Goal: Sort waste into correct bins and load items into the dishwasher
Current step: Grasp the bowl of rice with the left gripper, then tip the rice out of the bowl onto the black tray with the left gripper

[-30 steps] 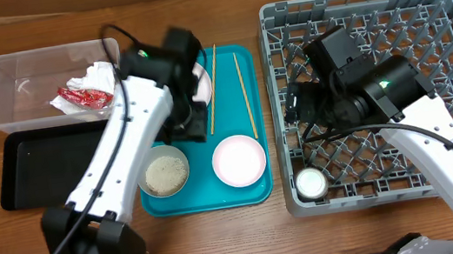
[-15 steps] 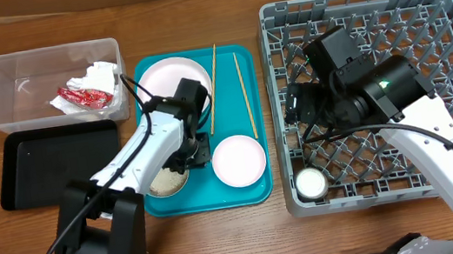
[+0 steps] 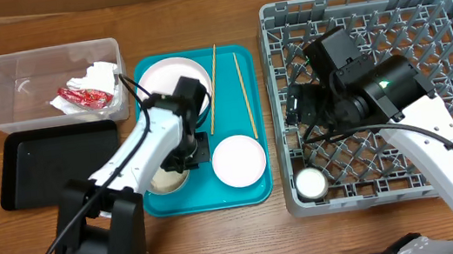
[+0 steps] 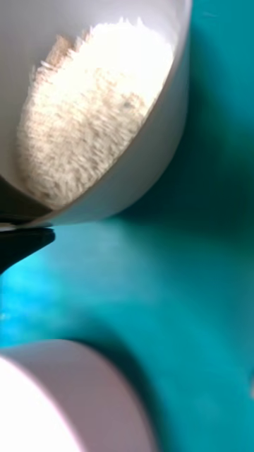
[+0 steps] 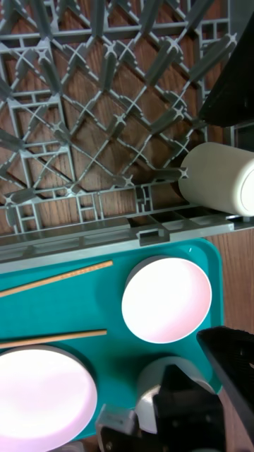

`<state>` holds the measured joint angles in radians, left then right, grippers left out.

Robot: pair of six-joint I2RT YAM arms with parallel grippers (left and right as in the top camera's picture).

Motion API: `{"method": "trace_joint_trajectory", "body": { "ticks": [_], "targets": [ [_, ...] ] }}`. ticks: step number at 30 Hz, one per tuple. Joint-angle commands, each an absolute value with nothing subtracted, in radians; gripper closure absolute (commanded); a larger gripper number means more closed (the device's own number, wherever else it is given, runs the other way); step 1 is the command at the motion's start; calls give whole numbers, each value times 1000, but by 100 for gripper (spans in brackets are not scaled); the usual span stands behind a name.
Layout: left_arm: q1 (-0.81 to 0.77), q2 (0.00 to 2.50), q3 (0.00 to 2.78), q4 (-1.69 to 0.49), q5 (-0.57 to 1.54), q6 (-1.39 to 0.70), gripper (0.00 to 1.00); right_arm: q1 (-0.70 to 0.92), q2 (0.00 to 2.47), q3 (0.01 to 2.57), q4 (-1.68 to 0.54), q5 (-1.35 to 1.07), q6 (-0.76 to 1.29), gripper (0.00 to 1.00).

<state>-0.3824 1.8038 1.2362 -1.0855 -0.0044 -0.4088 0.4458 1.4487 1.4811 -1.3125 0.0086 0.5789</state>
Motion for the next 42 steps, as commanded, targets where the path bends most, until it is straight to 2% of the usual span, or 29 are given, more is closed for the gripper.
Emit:
{"method": "trace_joint_trajectory", "body": {
  "ticks": [1, 4, 7, 11, 13, 16, 22, 26, 31, 33, 42],
  "targets": [
    [-355, 1803, 1449, -1216, 83, -329, 96, 442, 1442, 1497, -1310, 25, 575, 8],
    [-307, 1790, 1603, -1349, 127, -261, 96, 442, 1442, 1497, -1309, 25, 574, 8],
    [-181, 1730, 1644, -1393, 222, -180, 96, 442, 1442, 1497, -1309, 26, 574, 8],
    [96, 1683, 1638, -1418, 389, -23, 96, 442, 1442, 1497, -1289, 25, 575, 8],
    [243, 1686, 1603, -1418, 553, 109, 96, 443, 1442, 1497, -1293, 24, 575, 8],
    [413, 1688, 1518, -1378, 739, 197, 96, 444, 1443, 1497, -1298, 24, 575, 8],
    [685, 1694, 1278, -1166, 1109, 202, 96, 444, 1442, 1497, -1298, 25, 575, 8],
    [792, 1733, 1192, -1045, 1354, 171, 96, 444, 1442, 1497, -1298, 26, 574, 8],
    [825, 1809, 1191, -1011, 1581, 155, 96, 444, 1443, 1497, -1294, 26, 571, 8],
    [825, 1832, 1191, -992, 1581, 65, 96, 444, 1443, 1497, -1291, 26, 571, 8],
    [825, 1842, 1192, -971, 1581, -57, 96, 444, 1443, 1497, -1291, 33, 567, 7]
  ]
}}
